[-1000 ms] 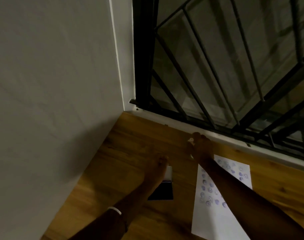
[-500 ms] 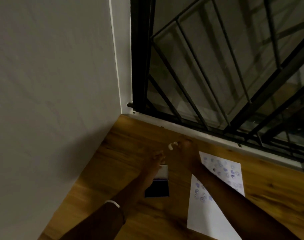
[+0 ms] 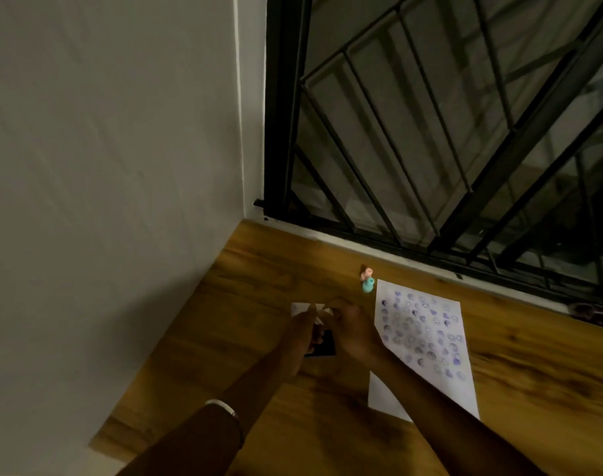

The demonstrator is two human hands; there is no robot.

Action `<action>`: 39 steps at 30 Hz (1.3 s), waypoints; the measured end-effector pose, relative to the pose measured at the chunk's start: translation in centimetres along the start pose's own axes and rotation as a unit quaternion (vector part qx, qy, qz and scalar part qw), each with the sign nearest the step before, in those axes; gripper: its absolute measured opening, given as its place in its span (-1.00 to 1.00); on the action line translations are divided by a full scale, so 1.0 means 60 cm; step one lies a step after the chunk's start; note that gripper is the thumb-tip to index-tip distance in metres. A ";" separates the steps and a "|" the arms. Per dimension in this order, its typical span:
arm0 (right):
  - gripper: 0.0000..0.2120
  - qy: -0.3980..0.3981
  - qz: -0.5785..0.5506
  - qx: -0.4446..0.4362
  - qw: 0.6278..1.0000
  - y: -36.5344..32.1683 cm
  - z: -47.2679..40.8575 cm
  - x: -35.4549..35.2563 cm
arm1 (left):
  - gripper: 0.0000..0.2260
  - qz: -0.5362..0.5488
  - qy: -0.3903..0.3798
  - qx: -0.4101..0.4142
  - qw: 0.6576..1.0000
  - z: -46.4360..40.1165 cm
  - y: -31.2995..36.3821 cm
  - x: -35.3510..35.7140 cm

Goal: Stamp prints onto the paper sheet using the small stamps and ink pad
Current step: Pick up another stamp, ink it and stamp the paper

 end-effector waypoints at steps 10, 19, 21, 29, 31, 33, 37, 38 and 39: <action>-0.93 -0.020 -0.020 -0.074 0.997 -0.037 0.031 0.022 | -0.56 0.012 0.010 0.005 1.000 0.018 -0.018 -0.039; -0.97 -0.025 0.076 -0.071 0.994 -0.038 0.028 0.011 | -0.70 0.077 0.115 -0.050 0.989 0.024 -0.035 -0.107; -0.95 -0.045 0.119 -0.053 0.990 -0.033 0.028 0.015 | -0.71 0.121 0.102 -0.042 0.986 0.023 -0.039 -0.116; -0.93 -0.122 0.161 -0.044 0.978 -0.033 0.027 0.052 | -0.70 -0.230 0.182 0.130 0.947 0.032 -0.052 -0.106; -0.85 -0.155 0.166 -0.039 0.973 -0.030 0.024 0.054 | -0.58 -0.322 0.166 0.190 0.912 0.037 -0.066 -0.102; -0.81 -0.172 0.176 -0.022 0.969 -0.024 0.020 0.058 | -0.48 -0.381 0.186 0.231 0.876 0.030 -0.077 -0.101; -0.83 -0.165 0.158 0.004 0.973 -0.013 0.012 0.064 | -0.36 -0.448 0.217 0.232 0.836 0.006 -0.097 -0.097; -0.82 -0.169 0.160 -0.001 0.973 -0.010 0.010 0.065 | -0.35 -0.456 0.227 0.231 0.829 0.000 -0.101 -0.098; -0.81 -0.171 0.163 -0.006 0.972 -0.009 0.009 0.066 | -0.34 -0.462 0.239 0.231 0.823 -0.004 -0.105 -0.099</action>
Point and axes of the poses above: each hand's wrist, its own z-axis away from the middle knuckle, its own x-axis out of the palm, y = z × x, the point moved 2 cm from there along -z, towards the middle knuckle, and after that the axes turned 13 degrees about -x, right-handed, at the moved point
